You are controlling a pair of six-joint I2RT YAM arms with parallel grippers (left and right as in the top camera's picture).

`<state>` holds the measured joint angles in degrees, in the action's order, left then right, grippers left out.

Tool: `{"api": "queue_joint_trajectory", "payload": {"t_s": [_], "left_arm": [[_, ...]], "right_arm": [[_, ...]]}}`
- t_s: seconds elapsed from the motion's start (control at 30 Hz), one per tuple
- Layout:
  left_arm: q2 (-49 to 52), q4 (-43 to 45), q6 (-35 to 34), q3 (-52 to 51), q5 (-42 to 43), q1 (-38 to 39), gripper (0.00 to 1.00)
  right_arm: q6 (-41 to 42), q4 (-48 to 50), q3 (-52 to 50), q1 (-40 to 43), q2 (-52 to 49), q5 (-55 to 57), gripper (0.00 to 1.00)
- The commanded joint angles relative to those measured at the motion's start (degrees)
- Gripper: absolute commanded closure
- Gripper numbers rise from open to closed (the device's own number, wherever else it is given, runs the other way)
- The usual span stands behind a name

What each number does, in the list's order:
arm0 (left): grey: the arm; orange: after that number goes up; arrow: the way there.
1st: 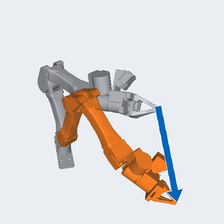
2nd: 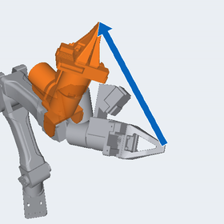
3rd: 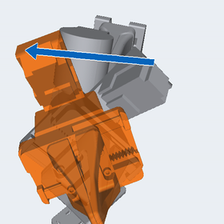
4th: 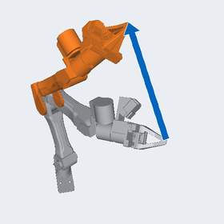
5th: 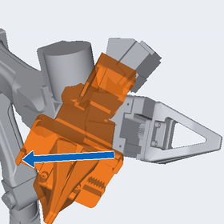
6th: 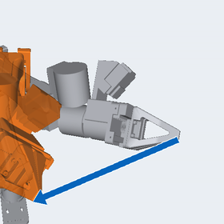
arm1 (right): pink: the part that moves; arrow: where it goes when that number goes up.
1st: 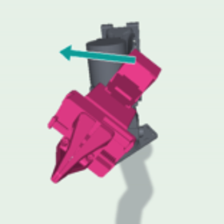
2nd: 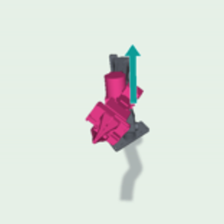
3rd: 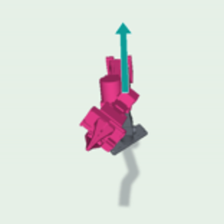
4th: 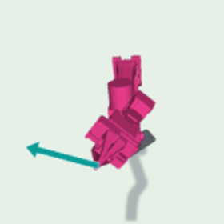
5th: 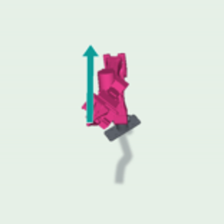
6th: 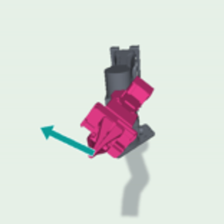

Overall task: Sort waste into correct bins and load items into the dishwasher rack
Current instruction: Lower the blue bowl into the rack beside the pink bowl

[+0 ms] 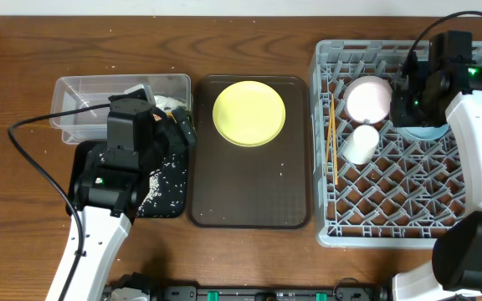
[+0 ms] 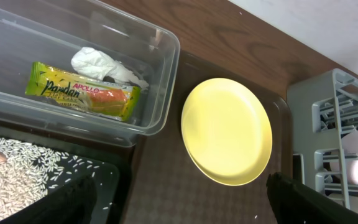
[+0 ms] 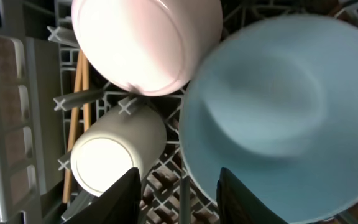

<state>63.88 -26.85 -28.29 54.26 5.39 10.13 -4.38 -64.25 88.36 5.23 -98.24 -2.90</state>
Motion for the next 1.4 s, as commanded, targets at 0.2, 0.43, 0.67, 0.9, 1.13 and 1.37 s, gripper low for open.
{"api": "queue_joint_trajectory", "payload": {"t_s": [0.2,0.43,0.67,0.9,1.13,1.37], "left_arm": [[0.11,-0.13,0.55,1.01,-0.52,-0.24,0.10],[0.11,-0.13,0.55,1.01,-0.52,-0.24,0.10],[0.11,-0.13,0.55,1.01,-0.52,-0.24,0.10],[0.11,-0.13,0.55,1.01,-0.52,-0.24,0.10],[0.11,-0.13,0.55,1.01,-0.52,-0.24,0.10],[0.11,-0.13,0.55,1.01,-0.52,-0.24,0.10]], "right_arm": [[-0.92,-0.48,-0.63,0.00,0.72,-0.13,0.59],[-1.07,4.11,-5.14,0.00,0.72,4.44,0.63],[-1.07,6.67,-7.06,0.02,0.72,5.29,0.73],[-1.07,6.88,-7.17,0.04,0.72,6.56,0.83],[-1.07,6.80,-7.17,0.04,0.72,6.54,0.99],[-0.98,7.98,-5.84,0.22,0.90,1.70,0.99]]}}
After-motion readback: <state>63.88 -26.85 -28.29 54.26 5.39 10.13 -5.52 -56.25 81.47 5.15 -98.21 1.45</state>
